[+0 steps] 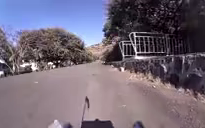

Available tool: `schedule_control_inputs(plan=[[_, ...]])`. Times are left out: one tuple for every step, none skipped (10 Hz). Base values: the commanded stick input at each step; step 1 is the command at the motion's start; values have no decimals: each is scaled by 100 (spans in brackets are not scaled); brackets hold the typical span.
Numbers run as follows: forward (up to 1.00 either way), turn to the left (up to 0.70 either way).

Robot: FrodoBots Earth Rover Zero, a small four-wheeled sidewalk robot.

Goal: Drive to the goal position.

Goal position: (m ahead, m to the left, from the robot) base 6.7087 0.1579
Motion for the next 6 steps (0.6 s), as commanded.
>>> schedule_control_inputs(plan=[[50,0],[50,0],[50,0],[50,0],[50,0],[50,0]])
